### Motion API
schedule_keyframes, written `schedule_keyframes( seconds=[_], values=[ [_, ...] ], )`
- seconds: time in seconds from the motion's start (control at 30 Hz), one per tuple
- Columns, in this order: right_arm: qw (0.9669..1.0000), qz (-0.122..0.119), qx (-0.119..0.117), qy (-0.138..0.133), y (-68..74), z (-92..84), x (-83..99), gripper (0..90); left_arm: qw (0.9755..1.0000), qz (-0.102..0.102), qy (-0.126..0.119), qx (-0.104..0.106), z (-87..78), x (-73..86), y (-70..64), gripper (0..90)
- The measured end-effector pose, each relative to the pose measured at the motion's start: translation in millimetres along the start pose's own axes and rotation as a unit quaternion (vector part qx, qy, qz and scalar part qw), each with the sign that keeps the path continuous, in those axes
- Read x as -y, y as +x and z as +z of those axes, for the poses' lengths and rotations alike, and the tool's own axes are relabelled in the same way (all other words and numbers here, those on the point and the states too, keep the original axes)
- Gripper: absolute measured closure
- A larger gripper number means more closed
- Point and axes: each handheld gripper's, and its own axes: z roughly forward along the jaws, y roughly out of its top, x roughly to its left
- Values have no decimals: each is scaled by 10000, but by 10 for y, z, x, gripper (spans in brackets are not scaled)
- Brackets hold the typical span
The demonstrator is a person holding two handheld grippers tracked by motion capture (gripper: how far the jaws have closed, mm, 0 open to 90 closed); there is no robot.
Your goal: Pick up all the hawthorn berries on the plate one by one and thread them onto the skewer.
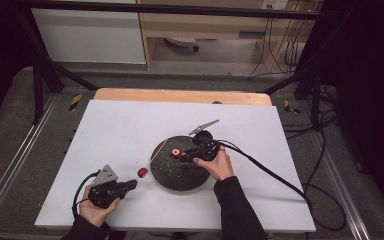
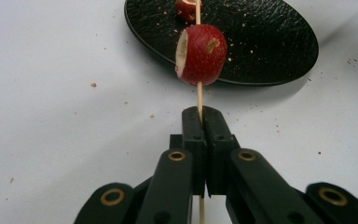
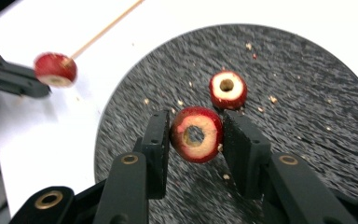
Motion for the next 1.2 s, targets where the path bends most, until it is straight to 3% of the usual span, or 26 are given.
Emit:
schedule_keyframes(
  seconds=[0.23, 0.43, 0.53, 0.8, 1.2],
  values=[
    [9973, 315, -63, -657, 18, -36, 143, 631, 10000, 8, -30, -2, -1, -3, -14, 887],
    [9909, 567, -89, -1214, 48, -54, 251, 631, 10000, 11, -44, -5, 6, -4, -28, 887],
    [9848, 752, -162, -1560, 53, -59, 296, 631, 10000, 1, -66, -6, 8, -5, -36, 887],
    [9712, 1098, -274, -2097, 73, -31, 375, 631, 9999, 16, -117, -22, 20, -10, -72, 887],
    [9445, 1416, -347, -2944, 109, -37, 428, 632, 9996, -91, -267, -86, 32, -32, -117, 887]
  ],
)
